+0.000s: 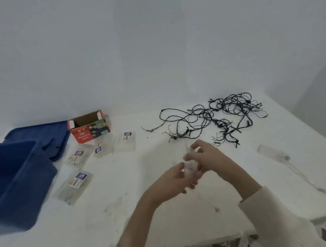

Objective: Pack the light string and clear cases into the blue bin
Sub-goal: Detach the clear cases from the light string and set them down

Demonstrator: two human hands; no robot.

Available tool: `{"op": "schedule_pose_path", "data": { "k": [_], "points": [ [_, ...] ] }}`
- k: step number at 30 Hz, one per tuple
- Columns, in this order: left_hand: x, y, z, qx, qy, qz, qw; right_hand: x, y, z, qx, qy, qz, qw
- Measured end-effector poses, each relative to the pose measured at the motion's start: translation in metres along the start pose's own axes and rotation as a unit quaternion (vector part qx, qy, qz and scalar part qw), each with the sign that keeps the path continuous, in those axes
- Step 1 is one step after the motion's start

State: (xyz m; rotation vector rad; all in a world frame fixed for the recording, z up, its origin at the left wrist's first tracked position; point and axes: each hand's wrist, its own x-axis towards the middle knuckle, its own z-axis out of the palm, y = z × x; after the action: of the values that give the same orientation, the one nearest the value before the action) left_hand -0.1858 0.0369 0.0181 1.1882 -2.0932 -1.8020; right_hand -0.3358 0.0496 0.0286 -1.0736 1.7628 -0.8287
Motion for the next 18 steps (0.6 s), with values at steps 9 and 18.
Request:
{"op": "schedule_pose_path", "data": {
  "k": [9,18],
  "points": [
    [-0.068,0.04,-0.084,-0.173,0.255,0.135,0.942,-0.024,-0.084,0.009,0.287,-0.154,-0.099,0.94],
    [-0.073,0.038,-0.086,0.108,0.402,0.221,0.882,-0.056,-0.137,0.048,0.681,-0.18,-0.046,0.708]
  ]
}}
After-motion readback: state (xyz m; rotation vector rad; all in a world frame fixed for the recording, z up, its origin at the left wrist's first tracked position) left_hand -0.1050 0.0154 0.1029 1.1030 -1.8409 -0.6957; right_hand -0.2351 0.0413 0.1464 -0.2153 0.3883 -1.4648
